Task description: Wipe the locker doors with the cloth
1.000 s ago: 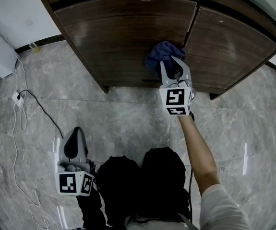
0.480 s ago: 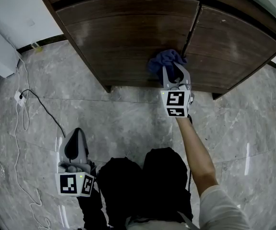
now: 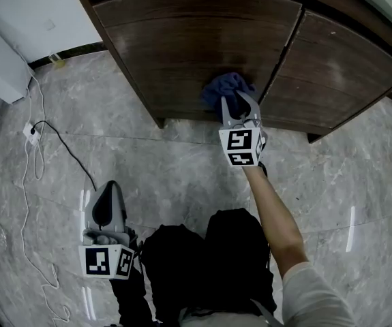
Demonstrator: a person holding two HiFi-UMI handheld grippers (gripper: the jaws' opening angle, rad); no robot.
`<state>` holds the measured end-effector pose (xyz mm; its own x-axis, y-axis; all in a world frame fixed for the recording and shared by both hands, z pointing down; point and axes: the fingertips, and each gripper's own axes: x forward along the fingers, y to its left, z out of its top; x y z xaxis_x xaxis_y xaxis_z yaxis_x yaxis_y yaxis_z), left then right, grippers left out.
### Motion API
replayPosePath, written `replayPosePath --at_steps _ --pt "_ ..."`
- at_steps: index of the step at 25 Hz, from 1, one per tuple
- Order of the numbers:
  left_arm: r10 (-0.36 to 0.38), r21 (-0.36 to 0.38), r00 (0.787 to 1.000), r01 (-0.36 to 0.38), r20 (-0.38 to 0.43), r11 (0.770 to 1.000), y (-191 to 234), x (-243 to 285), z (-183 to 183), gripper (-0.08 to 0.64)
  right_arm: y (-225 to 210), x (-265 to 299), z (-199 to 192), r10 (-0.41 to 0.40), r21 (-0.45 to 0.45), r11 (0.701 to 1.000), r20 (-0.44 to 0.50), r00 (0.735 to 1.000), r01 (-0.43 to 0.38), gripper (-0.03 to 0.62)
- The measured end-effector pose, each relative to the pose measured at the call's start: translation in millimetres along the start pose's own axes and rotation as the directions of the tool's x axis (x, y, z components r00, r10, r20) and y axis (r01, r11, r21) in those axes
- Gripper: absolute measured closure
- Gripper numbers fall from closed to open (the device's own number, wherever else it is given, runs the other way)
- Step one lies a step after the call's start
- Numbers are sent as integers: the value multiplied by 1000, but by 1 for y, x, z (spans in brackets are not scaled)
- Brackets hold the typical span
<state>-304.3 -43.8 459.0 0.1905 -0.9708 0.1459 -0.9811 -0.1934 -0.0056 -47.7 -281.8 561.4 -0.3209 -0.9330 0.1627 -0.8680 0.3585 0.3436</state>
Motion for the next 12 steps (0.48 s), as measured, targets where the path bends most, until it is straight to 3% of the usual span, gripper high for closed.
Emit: replayPosePath --at_steps 12 --pt "44 -12 999 -44 -2 999 31 -17 -8 559 49 23 17 60 -28 998 11 998 -60 500"
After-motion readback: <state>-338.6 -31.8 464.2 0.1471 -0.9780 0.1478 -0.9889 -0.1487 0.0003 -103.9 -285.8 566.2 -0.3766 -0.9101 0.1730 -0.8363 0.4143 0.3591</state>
